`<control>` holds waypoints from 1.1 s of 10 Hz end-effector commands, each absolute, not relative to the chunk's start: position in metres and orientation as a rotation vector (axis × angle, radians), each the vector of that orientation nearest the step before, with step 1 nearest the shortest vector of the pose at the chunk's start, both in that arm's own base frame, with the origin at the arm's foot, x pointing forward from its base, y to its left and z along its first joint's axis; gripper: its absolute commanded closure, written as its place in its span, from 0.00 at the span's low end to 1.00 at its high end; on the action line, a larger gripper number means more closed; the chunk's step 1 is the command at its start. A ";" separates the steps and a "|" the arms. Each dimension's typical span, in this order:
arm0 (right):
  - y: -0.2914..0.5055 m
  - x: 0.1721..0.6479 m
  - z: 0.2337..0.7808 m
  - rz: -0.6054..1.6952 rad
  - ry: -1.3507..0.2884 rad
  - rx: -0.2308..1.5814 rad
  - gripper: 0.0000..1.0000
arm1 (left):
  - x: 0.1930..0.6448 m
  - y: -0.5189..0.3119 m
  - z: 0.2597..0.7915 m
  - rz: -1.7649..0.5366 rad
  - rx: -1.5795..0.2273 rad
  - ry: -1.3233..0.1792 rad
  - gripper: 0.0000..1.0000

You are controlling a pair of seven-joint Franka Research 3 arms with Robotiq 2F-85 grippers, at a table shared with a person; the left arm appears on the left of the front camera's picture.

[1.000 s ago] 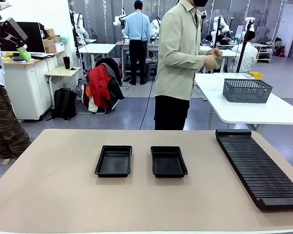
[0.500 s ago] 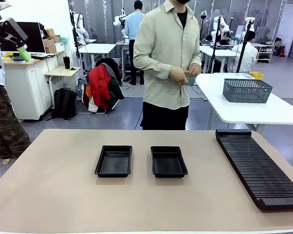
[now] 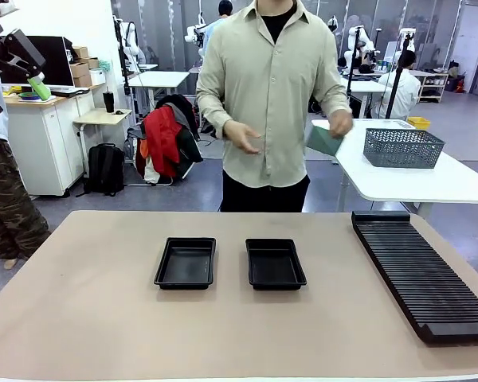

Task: Inspect and transfer BCBs to ESD trays.
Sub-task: Pick up the Blank PCB from the PCB Rack and place it in the left ESD tray.

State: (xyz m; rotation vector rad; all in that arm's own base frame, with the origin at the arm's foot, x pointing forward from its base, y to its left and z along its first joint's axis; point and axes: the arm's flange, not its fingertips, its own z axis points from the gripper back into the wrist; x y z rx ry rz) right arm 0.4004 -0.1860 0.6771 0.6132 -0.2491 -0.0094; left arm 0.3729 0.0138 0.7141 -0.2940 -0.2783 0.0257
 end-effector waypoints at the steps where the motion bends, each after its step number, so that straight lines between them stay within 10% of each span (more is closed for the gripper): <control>1: -0.186 0.400 0.677 -0.009 -0.248 0.614 0.00 | 0.373 0.015 0.714 0.032 -0.294 -0.279 0.00; 11: -0.186 0.400 0.677 -0.009 -0.248 0.614 0.00 | 0.373 0.015 0.714 0.032 -0.294 -0.279 0.00</control>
